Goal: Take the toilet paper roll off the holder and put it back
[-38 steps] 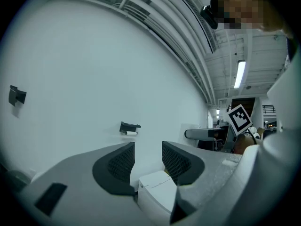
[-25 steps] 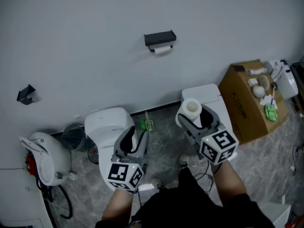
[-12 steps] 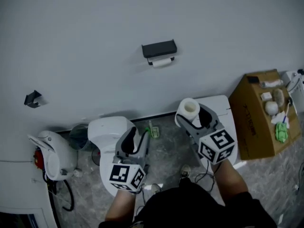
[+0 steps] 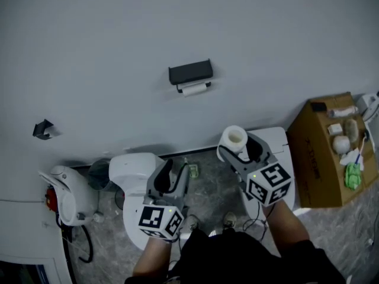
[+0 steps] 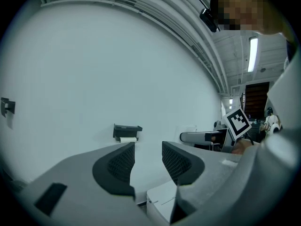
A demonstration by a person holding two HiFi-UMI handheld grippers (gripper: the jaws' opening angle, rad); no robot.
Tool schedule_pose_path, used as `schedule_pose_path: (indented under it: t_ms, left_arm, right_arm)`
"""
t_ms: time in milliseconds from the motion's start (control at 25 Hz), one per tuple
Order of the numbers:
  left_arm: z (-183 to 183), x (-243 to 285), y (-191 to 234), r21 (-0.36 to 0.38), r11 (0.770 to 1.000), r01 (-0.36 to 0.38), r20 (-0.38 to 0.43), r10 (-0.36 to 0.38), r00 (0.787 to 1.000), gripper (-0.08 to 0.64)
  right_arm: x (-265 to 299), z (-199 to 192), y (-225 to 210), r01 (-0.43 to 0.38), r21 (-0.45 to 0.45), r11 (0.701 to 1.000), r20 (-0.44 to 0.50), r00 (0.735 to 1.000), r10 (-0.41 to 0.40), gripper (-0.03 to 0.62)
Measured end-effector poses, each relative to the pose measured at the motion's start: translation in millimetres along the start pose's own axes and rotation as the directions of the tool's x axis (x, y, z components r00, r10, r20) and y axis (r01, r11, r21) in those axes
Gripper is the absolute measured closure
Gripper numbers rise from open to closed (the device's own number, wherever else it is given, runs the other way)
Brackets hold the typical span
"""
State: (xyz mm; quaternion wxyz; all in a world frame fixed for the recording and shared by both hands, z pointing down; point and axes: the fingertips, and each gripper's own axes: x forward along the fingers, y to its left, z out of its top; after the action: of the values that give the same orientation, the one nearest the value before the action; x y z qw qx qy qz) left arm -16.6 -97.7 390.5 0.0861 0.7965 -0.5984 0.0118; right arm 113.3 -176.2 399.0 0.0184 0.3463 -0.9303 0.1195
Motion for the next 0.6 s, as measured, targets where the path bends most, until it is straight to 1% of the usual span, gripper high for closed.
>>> schedule_pose_path:
  t_ms: [120, 240, 440, 600]
  left_arm:
    - [-0.2, 7.7, 4.3, -0.01, 1.0, 0.008, -0.002, -0.008, 1.0, 0.394]
    - [-0.3, 15.0, 18.5, -0.017, 0.999, 0.031, 0.002, -0.031, 1.0, 0.394]
    - [9.3, 27.6, 53.8, -0.034, 0.996, 0.082, 0.025, -0.081, 0.996, 0.394]
    - [22.2, 41.8, 91.0, -0.032, 0.99, 0.136, 0.045, -0.135, 0.99, 0.394]
  right_arm:
    - [5.4, 0.9, -6.1, 0.017, -0.001, 1.0, -0.004, 1.0, -0.017, 0.298]
    - [17.0, 0.9, -6.7, 0.041, -0.004, 0.999, -0.005, 0.999, -0.041, 0.298]
    - [48.3, 11.1, 3.5, 0.084, -0.03, 0.996, -0.013, 0.996, -0.084, 0.298]
    - [86.5, 33.5, 10.2, 0.122, -0.042, 0.992, 0.02, 0.992, -0.122, 0.298]
